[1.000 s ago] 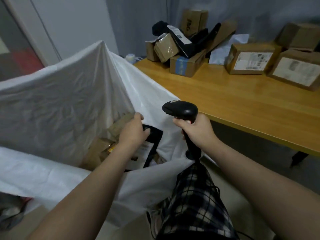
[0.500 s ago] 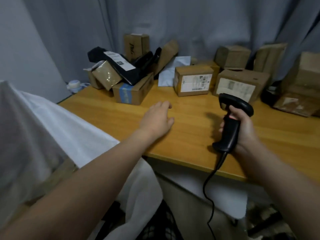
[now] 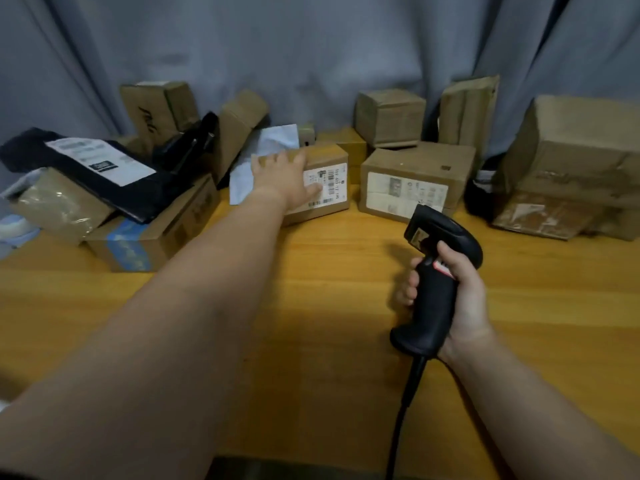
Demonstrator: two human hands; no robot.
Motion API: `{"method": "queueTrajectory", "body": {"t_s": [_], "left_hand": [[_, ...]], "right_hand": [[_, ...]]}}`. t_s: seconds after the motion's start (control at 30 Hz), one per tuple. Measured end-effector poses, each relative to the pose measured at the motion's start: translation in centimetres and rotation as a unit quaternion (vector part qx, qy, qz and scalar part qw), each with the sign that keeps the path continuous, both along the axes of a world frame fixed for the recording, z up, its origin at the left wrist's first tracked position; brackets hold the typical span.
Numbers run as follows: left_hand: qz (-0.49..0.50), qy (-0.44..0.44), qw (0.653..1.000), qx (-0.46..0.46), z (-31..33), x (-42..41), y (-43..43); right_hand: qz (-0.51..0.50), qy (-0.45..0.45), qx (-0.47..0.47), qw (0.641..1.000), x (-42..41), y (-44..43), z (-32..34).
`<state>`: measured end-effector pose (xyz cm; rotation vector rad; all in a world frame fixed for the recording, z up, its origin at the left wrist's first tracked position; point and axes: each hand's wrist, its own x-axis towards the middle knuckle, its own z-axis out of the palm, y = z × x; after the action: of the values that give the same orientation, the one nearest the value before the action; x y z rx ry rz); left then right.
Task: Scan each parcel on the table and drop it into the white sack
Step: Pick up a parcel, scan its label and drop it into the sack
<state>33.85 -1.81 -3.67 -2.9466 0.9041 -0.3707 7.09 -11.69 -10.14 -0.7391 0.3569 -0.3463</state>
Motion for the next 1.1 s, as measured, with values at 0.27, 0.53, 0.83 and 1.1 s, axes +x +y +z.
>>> {"method": "queueTrajectory", "body": {"t_s": [0.27,0.53,0.83,1.1], "left_hand": [[0.0,-0.02,0.999,-0.038,1.4,-6.8,1.5],[-0.031,-0.017,0.996,-0.076,0.6,-18.0,7.5],[-0.055,0.138,0.989,-0.012,3.3,-21.3,10.0],[-0.086,0.268,0.924,-0.259,4.4,-22.4,12.8]], "right_hand": [[0.002,-0.009,-0.002,1.0,-0.1,0.2,0.3],[0.011,0.054,-0.059,0.997,-1.3,1.6,1.1],[-0.055,0.086,-0.128,0.986,-4.5,5.6,1.7],[-0.136,0.07,-0.388,0.909,-8.6,5.7,4.1]]}}
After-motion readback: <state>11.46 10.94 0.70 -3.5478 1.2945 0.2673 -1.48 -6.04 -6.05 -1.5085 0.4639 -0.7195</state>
